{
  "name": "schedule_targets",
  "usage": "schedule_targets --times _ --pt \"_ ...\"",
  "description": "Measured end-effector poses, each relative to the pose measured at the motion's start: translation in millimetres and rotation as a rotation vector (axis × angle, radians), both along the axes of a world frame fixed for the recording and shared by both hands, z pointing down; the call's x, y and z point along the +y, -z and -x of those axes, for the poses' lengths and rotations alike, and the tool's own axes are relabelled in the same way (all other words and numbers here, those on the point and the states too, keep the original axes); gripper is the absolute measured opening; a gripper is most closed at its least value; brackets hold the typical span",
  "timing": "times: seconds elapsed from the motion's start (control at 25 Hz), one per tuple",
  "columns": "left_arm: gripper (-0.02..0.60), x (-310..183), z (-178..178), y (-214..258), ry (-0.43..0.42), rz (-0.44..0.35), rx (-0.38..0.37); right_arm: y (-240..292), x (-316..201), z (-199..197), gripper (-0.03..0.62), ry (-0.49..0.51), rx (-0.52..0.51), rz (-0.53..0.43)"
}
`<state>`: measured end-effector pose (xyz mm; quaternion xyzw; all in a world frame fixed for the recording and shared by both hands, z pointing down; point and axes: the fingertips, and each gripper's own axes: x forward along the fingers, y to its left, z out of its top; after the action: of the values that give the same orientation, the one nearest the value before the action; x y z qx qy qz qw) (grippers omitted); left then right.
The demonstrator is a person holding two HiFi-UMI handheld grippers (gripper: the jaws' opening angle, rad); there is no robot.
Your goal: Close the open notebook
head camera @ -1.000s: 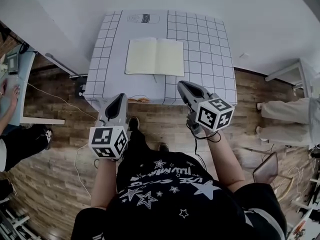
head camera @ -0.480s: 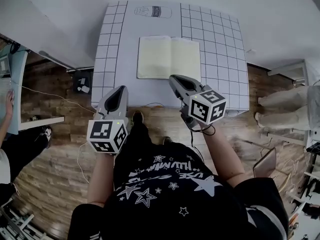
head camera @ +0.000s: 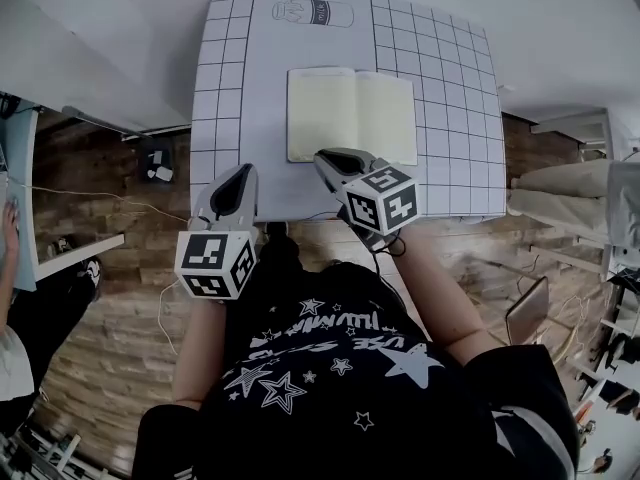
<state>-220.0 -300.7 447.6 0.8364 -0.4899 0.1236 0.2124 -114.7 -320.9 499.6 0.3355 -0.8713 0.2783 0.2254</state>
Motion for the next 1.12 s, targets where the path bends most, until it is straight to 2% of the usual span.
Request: schedule_targets --times 0.16,0.28,0.48,0.64,0.88,1.12 --pt "0.009 -14.1 9.1 -7.0 -0.036 0.009 0.006 -23.7 0.0 22.1 0.023 0.044 0.078 0.045" --pt "0.009 -21.9 14.5 -11.3 -0.061 0.016 0.017 -37.6 -2.8 33.4 0.096 0.055 0.135 0.068" --pt "0.009 -29.7 19.2 -17.9 -0.105 0.027 0.031 -54.3 -8.8 45.1 0.132 0.083 0.263 0.053" --pt "0.009 -32.7 22.2 -24.8 -0.129 0.037 0.036 -66.0 -8.0 46.5 0.133 0.094 0.365 0.029" --pt "0.009 -32.8 20.6 -27.8 -0.146 0.040 0.046 -72.7 -9.9 43.4 0.132 0.081 0.455 -0.022" --pt "0.009 -34.6 20.6 -33.1 -0.143 0.060 0.068 -75.0 -6.6 52.0 0.071 0.205 0.615 -0.092"
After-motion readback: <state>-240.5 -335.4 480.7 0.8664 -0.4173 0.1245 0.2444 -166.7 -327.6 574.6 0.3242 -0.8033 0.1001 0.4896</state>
